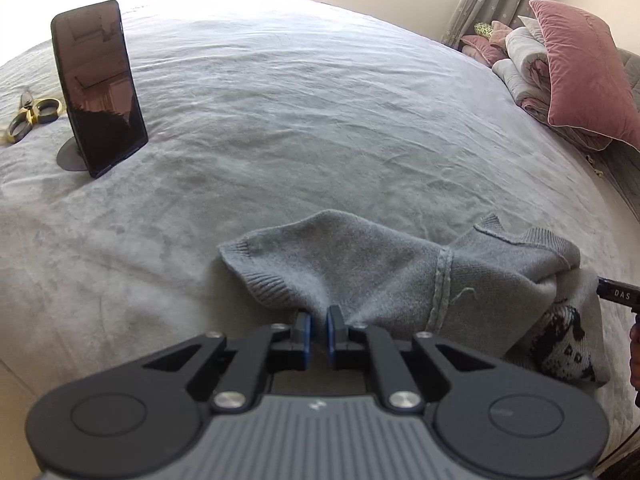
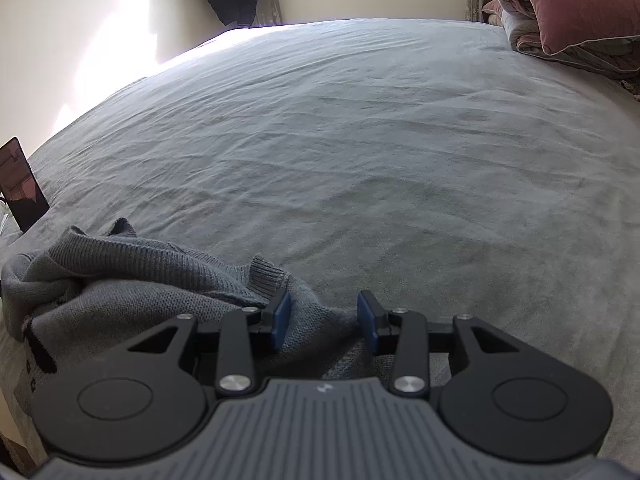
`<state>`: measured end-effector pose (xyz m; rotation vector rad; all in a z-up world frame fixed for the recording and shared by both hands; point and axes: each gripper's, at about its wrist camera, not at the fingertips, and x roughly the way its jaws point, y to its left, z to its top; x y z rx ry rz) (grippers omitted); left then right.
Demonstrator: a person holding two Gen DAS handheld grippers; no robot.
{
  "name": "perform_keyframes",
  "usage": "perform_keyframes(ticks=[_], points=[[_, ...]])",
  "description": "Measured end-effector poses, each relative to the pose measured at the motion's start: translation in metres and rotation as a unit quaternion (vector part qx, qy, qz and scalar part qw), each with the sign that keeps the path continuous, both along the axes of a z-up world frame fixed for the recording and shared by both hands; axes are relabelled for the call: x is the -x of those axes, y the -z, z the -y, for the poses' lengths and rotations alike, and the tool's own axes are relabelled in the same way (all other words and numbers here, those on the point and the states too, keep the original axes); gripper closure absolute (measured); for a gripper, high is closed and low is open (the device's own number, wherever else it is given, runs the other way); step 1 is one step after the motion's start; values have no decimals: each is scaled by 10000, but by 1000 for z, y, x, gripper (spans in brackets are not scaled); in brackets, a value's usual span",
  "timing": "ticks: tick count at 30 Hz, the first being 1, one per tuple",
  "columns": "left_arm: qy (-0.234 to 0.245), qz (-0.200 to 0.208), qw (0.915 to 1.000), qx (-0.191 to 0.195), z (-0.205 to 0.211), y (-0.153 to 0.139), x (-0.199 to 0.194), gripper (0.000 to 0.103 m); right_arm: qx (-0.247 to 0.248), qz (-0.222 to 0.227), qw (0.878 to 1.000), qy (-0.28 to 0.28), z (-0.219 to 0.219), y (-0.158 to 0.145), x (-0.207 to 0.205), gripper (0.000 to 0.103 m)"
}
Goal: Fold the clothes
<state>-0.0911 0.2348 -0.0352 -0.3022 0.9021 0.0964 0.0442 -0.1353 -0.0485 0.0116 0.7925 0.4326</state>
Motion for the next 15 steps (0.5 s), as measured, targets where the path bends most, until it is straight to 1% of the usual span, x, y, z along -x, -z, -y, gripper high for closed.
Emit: perform_keyframes(ticks=[3, 6, 9, 12, 14, 15], points=[[252, -199, 9995, -57, 8, 6, 17, 96, -31, -17, 10000, 36, 3, 0, 0, 58], [372, -358, 9986, -130, 12, 11, 27, 98, -21, -27, 10000, 13, 3, 0, 0, 57], [426, -480, 9979, -15, 10, 6, 33, 97, 0, -35, 10000, 3, 2, 1, 0, 55], [550, -397, 9976, 158, 6, -9, 38, 97, 36, -26, 10000, -26, 1, 0, -1, 55], [612, -190, 9978, 156, 4, -25, 39, 93, 34, -33, 10000, -41, 1, -1, -2, 55], [640, -81, 9978, 150, 3, -32, 39, 89, 23, -43, 10000, -45, 1, -1, -2, 55]])
